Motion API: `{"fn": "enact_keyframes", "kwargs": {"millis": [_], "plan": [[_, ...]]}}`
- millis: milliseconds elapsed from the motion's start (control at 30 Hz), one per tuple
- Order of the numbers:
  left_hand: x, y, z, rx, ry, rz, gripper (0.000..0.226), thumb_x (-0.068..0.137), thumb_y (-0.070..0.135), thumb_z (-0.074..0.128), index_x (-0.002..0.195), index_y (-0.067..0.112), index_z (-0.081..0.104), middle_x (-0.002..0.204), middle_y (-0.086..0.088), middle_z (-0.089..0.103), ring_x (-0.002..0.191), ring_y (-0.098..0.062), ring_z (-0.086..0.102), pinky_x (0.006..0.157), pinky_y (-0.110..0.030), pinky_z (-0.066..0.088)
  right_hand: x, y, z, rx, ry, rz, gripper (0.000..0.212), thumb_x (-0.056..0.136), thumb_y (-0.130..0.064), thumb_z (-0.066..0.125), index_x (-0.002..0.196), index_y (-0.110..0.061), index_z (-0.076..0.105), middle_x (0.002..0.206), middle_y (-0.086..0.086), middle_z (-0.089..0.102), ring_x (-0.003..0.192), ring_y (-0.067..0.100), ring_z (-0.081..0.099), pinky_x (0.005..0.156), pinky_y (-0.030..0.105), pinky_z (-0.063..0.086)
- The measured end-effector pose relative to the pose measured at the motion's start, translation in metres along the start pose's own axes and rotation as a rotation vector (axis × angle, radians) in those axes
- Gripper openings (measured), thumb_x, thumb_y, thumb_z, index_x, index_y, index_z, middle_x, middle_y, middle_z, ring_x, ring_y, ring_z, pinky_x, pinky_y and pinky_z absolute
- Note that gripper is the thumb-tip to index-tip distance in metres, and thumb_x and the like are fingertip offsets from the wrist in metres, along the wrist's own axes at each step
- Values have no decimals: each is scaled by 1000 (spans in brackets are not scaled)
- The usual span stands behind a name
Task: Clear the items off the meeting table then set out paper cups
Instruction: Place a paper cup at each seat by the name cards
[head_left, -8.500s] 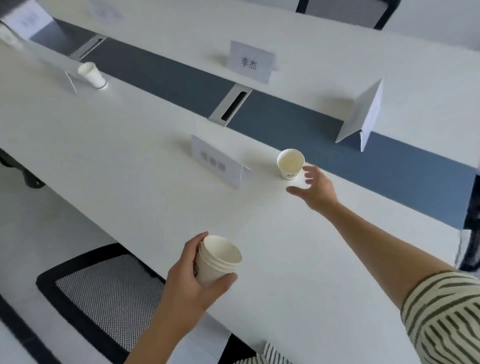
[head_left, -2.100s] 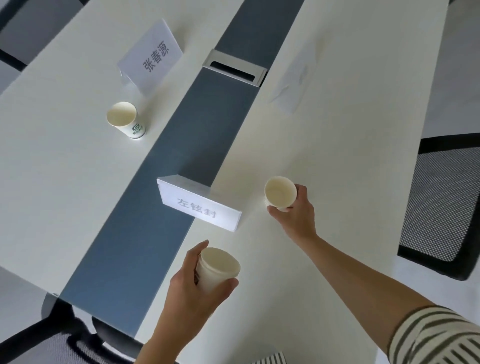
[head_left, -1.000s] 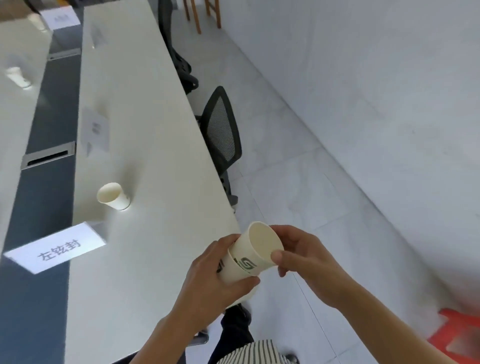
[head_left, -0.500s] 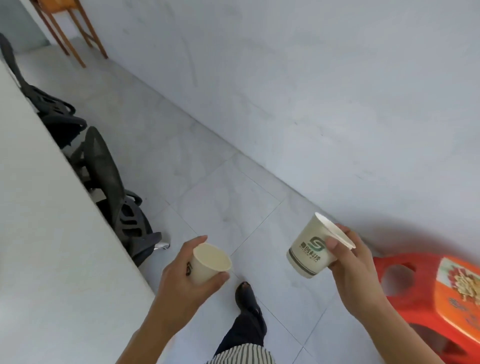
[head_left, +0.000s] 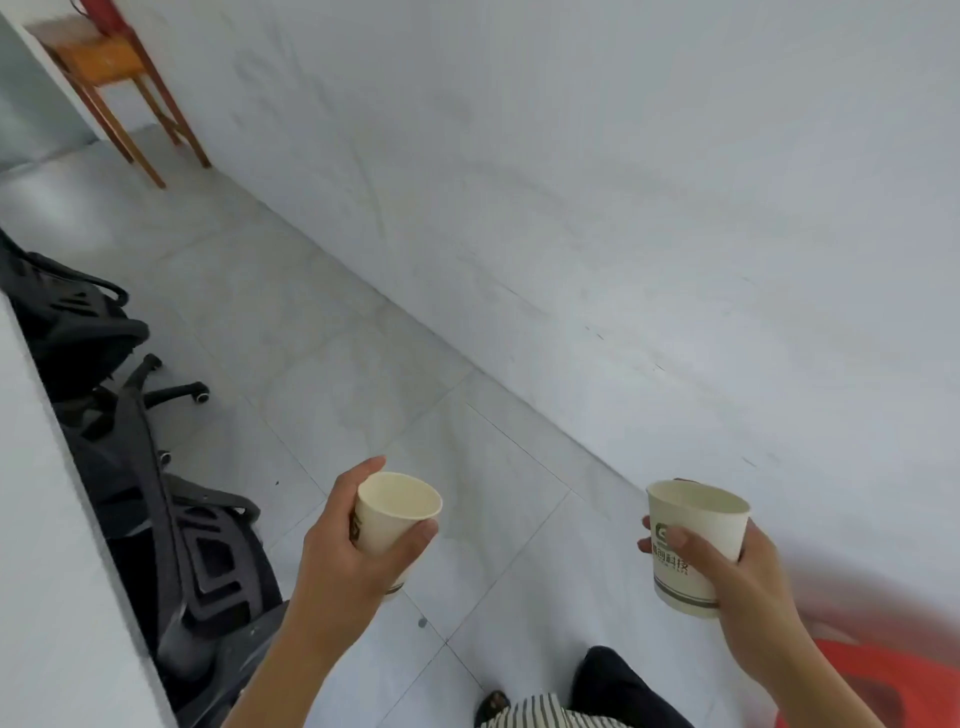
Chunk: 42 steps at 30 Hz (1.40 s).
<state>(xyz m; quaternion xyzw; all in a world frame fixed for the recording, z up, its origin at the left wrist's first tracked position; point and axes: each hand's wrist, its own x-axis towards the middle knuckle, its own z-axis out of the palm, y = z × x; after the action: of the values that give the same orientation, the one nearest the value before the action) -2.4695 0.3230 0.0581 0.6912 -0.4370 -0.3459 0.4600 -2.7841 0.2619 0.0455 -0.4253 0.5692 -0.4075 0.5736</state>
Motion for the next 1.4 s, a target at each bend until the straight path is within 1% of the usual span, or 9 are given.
{"fn": "enact_keyframes", "kwargs": {"millis": [67, 200, 333, 500, 700, 867, 1000, 1233, 1400], "plan": [[32, 3, 2, 2, 48, -19, 70, 51, 61, 74, 116, 49, 49, 104, 26, 58, 92, -2, 59, 65, -14, 54, 36, -3, 7, -11, -31, 14, 57, 55, -29, 88, 107, -21, 65, 92, 11, 76, 86, 34, 73, 71, 42, 54], [99, -3, 6, 1, 150, -64, 71, 51, 62, 74, 116, 50, 48, 104, 26, 58, 92, -1, 59, 66, -13, 53, 128, -17, 32, -95, -119, 9, 86, 31, -63, 87, 108, -32, 65, 97, 9, 74, 93, 32, 70, 81, 52, 55], [169, 2, 12, -12, 269, -112, 67, 49, 62, 73, 111, 54, 46, 102, 31, 57, 92, 2, 58, 65, -11, 52, 233, -47, 72, -167, -235, -39, 71, 41, -52, 81, 107, -35, 62, 95, 7, 73, 91, 31, 71, 74, 42, 57], [242, 26, 3, -41, 454, -174, 62, 58, 45, 79, 109, 52, 44, 99, 16, 60, 89, 6, 57, 64, -9, 51, 345, -103, 149, -307, -480, -101, 61, 45, -51, 77, 103, -38, 63, 89, 2, 73, 82, 22, 71, 61, 27, 56], [271, -4, -37, -67, 734, -377, 64, 60, 41, 79, 117, 47, 50, 106, 10, 61, 93, -13, 62, 69, -29, 54, 430, -147, 286, -416, -790, -198, 66, 45, -54, 74, 107, -37, 58, 93, -16, 68, 80, 5, 66, 56, 19, 55], [328, -48, -97, -98, 883, -429, 57, 68, 26, 81, 108, 51, 48, 105, 7, 61, 92, -14, 61, 69, -24, 49, 464, -148, 410, -434, -914, -218, 63, 46, -53, 73, 104, -38, 57, 92, -18, 68, 79, 2, 65, 57, 16, 54], [392, -59, -169, -101, 883, -424, 61, 69, 28, 81, 118, 42, 48, 104, 8, 60, 93, -12, 61, 69, -21, 48, 481, -152, 499, -446, -940, -204, 65, 48, -51, 77, 109, -36, 61, 94, -8, 71, 81, 13, 69, 62, 26, 56], [481, -52, -302, -44, 925, -364, 60, 73, 19, 79, 120, 39, 47, 104, 13, 57, 91, -9, 59, 52, -5, 47, 516, -190, 643, -426, -986, -223, 61, 47, -50, 78, 105, -40, 63, 96, -3, 73, 85, 18, 71, 68, 33, 58], [517, -79, -359, -65, 1040, -416, 64, 64, 39, 81, 118, 45, 48, 108, 14, 60, 92, -6, 61, 66, -17, 51, 550, -189, 745, -429, -1081, -204, 59, 47, -49, 79, 104, -43, 63, 98, 2, 73, 89, 26, 71, 75, 41, 58]]}}
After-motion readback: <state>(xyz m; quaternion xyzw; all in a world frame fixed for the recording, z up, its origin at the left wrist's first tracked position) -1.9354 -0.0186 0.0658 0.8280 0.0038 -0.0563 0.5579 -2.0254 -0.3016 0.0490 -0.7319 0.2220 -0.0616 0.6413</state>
